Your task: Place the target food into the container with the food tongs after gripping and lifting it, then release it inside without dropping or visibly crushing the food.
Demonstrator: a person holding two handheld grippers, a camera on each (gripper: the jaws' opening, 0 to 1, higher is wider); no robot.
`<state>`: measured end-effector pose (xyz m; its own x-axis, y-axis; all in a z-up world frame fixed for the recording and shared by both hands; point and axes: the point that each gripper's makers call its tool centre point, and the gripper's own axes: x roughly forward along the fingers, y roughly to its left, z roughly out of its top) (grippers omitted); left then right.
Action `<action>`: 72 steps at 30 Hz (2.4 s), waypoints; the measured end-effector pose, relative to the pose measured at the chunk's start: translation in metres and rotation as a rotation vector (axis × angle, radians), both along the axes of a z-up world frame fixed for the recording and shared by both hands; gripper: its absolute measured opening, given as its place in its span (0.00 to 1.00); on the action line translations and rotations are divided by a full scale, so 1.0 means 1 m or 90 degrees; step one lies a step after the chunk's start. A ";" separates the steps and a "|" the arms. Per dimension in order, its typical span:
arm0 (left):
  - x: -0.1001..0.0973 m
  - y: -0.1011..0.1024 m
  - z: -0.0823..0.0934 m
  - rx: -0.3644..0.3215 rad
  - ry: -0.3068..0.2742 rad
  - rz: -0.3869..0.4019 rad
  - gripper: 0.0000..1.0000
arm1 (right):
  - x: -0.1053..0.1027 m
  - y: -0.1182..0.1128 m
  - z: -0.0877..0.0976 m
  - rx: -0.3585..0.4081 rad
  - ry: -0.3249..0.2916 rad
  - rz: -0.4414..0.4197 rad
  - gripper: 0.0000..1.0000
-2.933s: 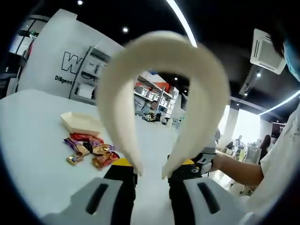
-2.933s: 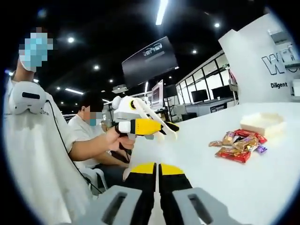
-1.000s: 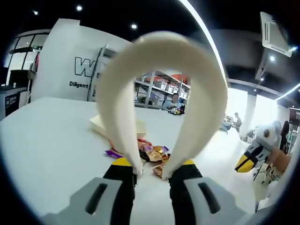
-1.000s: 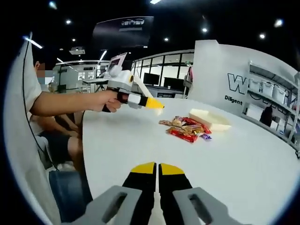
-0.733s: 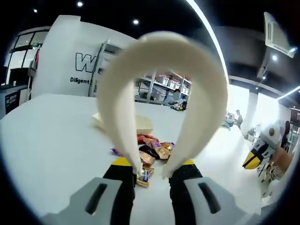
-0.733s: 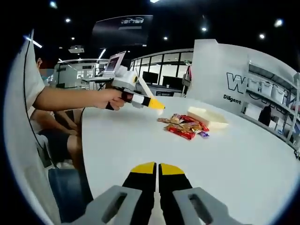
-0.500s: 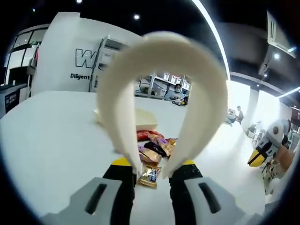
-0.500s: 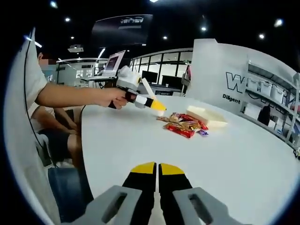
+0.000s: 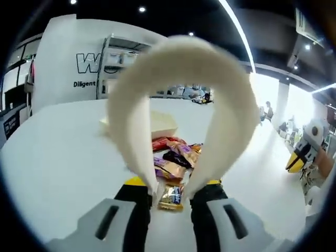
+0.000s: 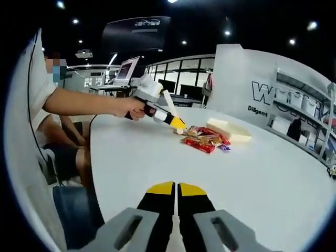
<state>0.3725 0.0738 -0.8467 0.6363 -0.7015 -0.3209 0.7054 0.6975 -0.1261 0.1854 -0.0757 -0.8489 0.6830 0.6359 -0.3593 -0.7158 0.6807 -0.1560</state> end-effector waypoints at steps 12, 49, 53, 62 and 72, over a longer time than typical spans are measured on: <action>0.006 0.008 -0.001 0.031 0.032 0.027 0.19 | -0.001 0.004 0.000 -0.007 -0.007 0.012 0.00; -0.058 -0.043 0.039 -0.010 0.007 -0.095 0.25 | 0.030 0.044 0.054 0.098 -0.025 0.063 0.00; -0.076 -0.049 0.031 -0.002 0.012 -0.111 0.25 | 0.037 0.065 0.072 0.119 -0.032 0.081 0.00; -0.117 -0.069 0.032 0.001 0.021 -0.190 0.26 | 0.030 0.114 0.092 0.139 -0.046 0.196 0.04; -0.140 -0.082 0.035 0.005 0.014 -0.229 0.26 | 0.017 0.120 0.098 0.165 -0.036 0.256 0.06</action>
<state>0.2327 -0.0079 -0.8112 0.3414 -0.8771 -0.3379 0.9032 0.4057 -0.1404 0.2020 0.0438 -0.7511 0.3792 0.9170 -0.1239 -0.9252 0.3739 -0.0642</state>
